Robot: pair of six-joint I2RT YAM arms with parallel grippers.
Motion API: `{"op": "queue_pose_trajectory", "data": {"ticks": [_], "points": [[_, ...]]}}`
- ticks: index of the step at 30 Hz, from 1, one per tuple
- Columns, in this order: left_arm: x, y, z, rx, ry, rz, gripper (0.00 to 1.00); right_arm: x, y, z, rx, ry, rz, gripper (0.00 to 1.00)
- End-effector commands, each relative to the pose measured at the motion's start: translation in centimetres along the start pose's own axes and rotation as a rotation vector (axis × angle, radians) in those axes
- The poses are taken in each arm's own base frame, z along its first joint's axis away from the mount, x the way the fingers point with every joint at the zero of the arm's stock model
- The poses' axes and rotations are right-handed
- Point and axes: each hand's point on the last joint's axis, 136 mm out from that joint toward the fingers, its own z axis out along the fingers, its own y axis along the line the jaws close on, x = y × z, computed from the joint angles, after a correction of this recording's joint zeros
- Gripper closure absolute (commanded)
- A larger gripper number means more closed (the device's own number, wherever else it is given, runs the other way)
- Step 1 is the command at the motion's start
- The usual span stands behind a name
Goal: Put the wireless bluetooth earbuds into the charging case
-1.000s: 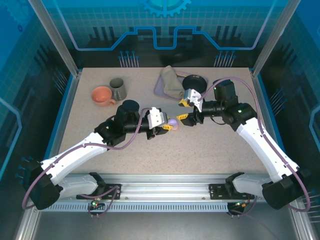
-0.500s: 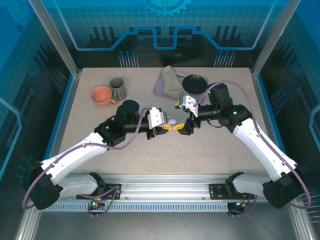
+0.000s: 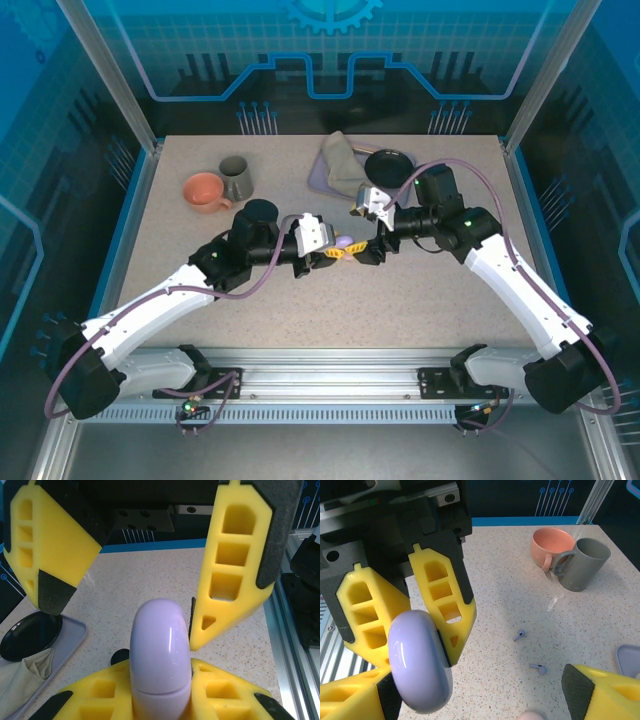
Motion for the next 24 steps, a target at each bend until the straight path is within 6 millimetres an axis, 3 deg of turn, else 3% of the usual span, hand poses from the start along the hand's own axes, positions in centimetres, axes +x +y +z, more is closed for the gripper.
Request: {"op": "queue_pose_trajectory", "data": {"ticks": [1,16,24], "points": [[-0.8,-0.7,0.1,0.045,-0.012,0.020,0.97,-2.8,-2.0,-1.6,0.087,-0.062,-0.039,0.16],[-1.0,-0.7,0.0,0.049,-0.013,0.027,0.97,-2.9,-3.2,-2.3,0.128,-0.061,-0.021,0.15],[-1.0,-0.7,0.0,0.044,-0.015,0.026,0.97,-3.0,-2.5,-2.6,0.099,-0.067,-0.024,0.14]]}}
